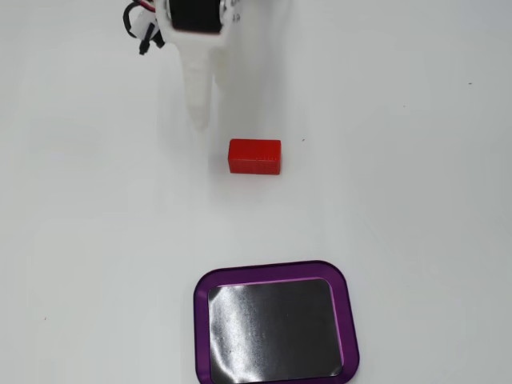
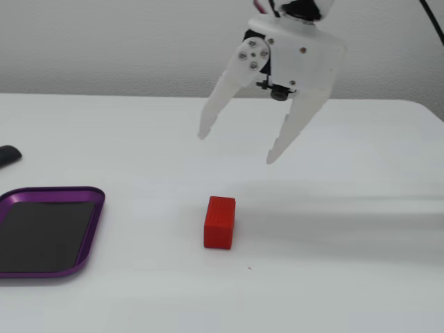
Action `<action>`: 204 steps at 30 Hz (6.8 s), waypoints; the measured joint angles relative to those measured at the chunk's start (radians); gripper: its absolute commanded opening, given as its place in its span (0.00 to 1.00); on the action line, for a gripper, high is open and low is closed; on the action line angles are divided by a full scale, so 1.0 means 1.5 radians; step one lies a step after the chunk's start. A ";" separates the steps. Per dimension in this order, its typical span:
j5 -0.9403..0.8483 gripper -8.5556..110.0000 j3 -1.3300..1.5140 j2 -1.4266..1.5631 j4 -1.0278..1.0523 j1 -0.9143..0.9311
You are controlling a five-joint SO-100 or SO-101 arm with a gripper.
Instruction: Pick up the cube and place it in the box.
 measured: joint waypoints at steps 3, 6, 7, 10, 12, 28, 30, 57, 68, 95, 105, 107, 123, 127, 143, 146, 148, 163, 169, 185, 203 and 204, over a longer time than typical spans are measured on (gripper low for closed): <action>0.000 0.31 -0.071 -0.085 0.011 -0.040; 0.000 0.31 -0.099 -0.141 0.013 -0.080; 0.000 0.31 -0.101 -0.156 0.009 -0.090; 0.018 0.31 -0.104 -0.186 -0.010 -0.093; 0.025 0.31 -0.105 -0.199 -0.016 -0.087; 0.026 0.28 0.014 -0.222 -0.150 -0.091; 0.026 0.23 0.016 -0.222 -0.153 -0.091; -0.129 0.07 0.037 0.201 -0.217 -0.126; -0.141 0.07 0.308 0.200 -0.755 -0.146; -0.031 0.07 -0.204 -0.368 -0.600 -0.111; -0.031 0.13 -0.225 -0.370 -0.538 -0.110; -0.031 0.13 -0.225 -0.370 -0.527 -0.110; -0.031 0.24 -0.226 -0.370 -0.428 -0.110; -0.031 0.25 -0.226 -0.367 -0.399 -0.111; -0.031 0.24 -0.117 0.071 -0.071 -0.119; -0.031 0.24 -0.015 0.196 -0.058 -0.119; -0.031 0.24 0.064 0.288 -0.058 -0.119; -0.031 0.25 0.629 1.049 -0.058 -0.096; -0.030 0.24 0.769 1.075 -0.060 -0.066; -0.025 0.07 0.853 1.075 0.025 -0.062; -0.031 0.07 0.887 1.075 0.036 -0.062; -0.031 0.07 0.887 1.075 0.036 -0.062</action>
